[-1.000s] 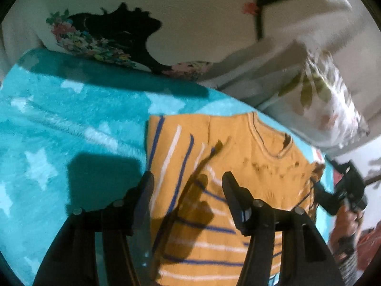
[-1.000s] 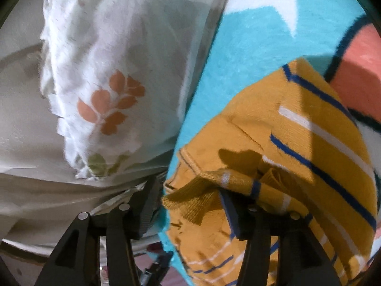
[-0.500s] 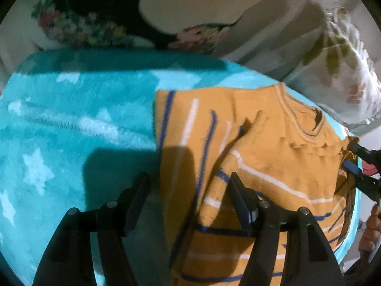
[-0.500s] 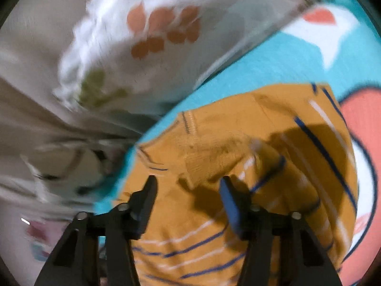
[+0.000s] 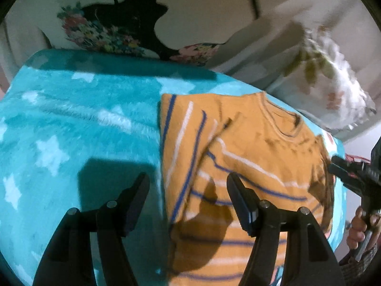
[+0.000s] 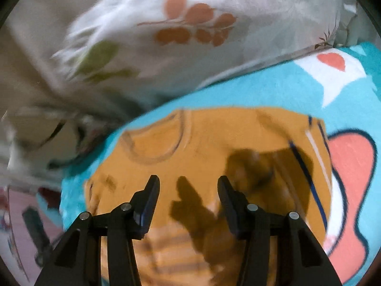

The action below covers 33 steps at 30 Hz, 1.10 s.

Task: Fold small clothes
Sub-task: 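Release the hem and press the folded sweater flat with both grippers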

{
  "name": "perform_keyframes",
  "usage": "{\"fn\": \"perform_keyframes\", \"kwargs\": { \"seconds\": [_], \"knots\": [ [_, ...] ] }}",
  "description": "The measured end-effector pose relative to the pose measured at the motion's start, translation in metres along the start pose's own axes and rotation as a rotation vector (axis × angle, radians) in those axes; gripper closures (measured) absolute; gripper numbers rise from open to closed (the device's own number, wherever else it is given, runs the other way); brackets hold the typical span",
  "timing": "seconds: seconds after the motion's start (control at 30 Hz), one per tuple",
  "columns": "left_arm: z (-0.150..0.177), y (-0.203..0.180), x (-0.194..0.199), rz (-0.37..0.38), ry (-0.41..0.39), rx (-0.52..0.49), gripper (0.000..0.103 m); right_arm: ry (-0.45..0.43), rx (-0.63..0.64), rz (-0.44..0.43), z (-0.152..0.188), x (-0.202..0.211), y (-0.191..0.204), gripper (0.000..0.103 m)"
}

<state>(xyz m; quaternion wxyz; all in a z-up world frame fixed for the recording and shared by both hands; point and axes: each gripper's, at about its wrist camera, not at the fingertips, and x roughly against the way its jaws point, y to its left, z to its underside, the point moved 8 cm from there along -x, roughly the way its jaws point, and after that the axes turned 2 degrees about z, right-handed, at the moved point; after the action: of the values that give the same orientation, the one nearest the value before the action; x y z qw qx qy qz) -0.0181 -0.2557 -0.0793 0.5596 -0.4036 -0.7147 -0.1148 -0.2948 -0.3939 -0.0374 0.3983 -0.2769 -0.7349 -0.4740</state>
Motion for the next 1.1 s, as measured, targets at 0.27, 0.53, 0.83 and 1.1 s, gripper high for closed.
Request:
{"fn": "perform_keyframes", "kwargs": {
  "seconds": [0.27, 0.53, 0.83, 1.1],
  "knots": [
    [0.066, 0.029, -0.014, -0.124, 0.049, 0.062, 0.034, 0.149, 0.049, -0.014, 0.097, 0.003, -0.047, 0.049],
    [0.080, 0.021, 0.033, -0.169, -0.036, 0.128, 0.034, 0.081, 0.037, -0.037, 0.100, 0.038, -0.067, 0.050],
    [0.115, -0.024, 0.093, -0.294, -0.130, 0.045, 0.030, 0.026, 0.132, 0.040, 0.127, 0.076, -0.081, 0.048],
    [0.145, -0.049, 0.118, -0.354, -0.160, -0.002, 0.029, 0.037, 0.235, 0.050, 0.158, 0.084, -0.072, 0.047]
  ]
}}
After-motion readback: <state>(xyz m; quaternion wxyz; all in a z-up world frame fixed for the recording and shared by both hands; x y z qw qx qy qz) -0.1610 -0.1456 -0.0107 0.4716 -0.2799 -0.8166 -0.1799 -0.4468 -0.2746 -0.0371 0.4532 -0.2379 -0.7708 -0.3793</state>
